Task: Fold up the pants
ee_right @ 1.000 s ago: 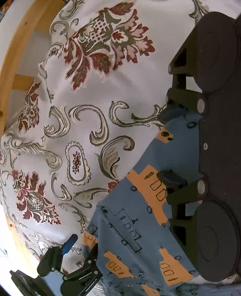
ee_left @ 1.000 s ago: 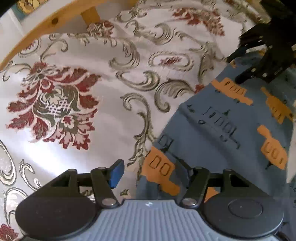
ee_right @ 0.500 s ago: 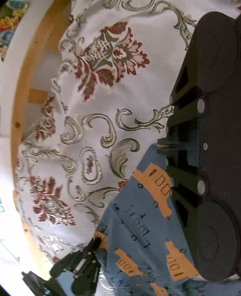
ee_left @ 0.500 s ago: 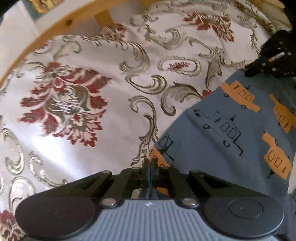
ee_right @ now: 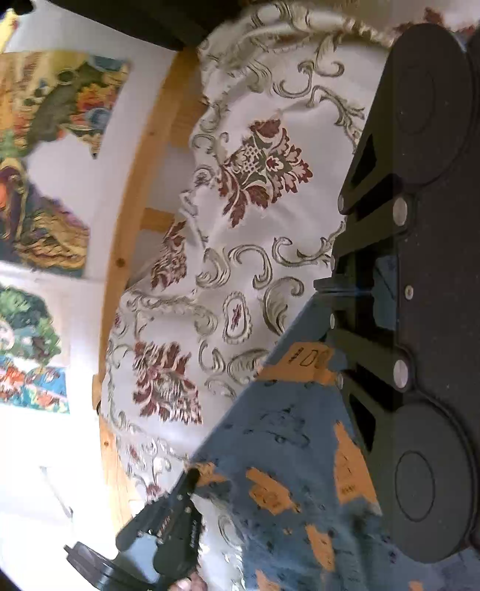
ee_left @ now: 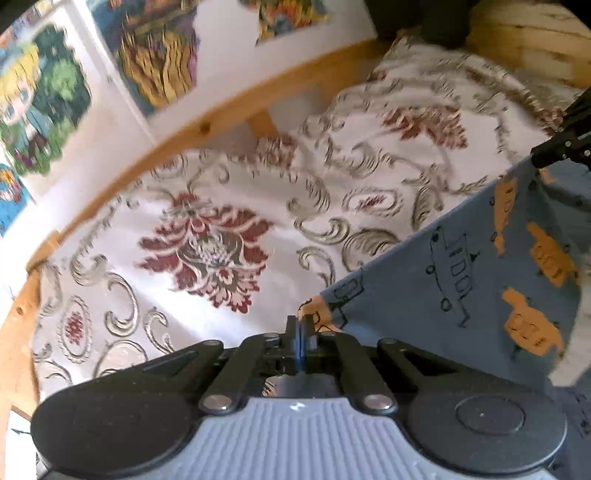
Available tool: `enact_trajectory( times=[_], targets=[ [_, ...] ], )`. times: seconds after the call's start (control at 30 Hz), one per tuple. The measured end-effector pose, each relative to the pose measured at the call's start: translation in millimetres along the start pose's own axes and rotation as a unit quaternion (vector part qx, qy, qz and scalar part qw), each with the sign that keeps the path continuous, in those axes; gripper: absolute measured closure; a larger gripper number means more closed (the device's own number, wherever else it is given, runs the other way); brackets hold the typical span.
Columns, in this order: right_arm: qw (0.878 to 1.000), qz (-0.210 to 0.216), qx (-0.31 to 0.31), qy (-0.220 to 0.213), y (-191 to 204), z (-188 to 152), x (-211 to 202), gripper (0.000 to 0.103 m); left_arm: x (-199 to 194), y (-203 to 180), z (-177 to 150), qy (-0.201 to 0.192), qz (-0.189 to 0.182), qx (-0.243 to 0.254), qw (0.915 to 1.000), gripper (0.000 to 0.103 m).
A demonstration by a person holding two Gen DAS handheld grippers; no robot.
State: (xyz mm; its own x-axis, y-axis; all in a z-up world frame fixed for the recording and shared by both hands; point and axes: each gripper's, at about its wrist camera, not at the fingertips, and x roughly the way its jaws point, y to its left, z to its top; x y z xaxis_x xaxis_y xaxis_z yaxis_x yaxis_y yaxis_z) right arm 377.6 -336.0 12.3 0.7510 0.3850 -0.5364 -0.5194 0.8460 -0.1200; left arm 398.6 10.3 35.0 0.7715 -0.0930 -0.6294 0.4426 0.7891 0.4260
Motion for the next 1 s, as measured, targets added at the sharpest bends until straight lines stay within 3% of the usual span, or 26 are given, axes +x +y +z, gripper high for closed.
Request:
enact_trajectory(
  times=[0.37,0.63,0.8,1.0],
  targets=[
    [0.998,0.002,-0.061,0.004,56,-12,-70,0.103,-78,-26,-37,-0.076,0.028,0.047,0.9956,0.103],
    [0.997,0.021,-0.080,0.004,121,-50,-142,0.103,-134,-48,-90,-0.112,0.004,0.073,0.9910,0.103],
    [0.997,0.047,-0.054,0.020,164,-85,-168,0.103,-152,-69,-129,-0.102,-0.008,0.102,0.9895,0.103],
    [0.995,0.064,-0.044,0.055,195,-119,-155,0.103,-147,-91,-165,-0.071,-0.013,0.115,0.9907,0.102]
  ],
)
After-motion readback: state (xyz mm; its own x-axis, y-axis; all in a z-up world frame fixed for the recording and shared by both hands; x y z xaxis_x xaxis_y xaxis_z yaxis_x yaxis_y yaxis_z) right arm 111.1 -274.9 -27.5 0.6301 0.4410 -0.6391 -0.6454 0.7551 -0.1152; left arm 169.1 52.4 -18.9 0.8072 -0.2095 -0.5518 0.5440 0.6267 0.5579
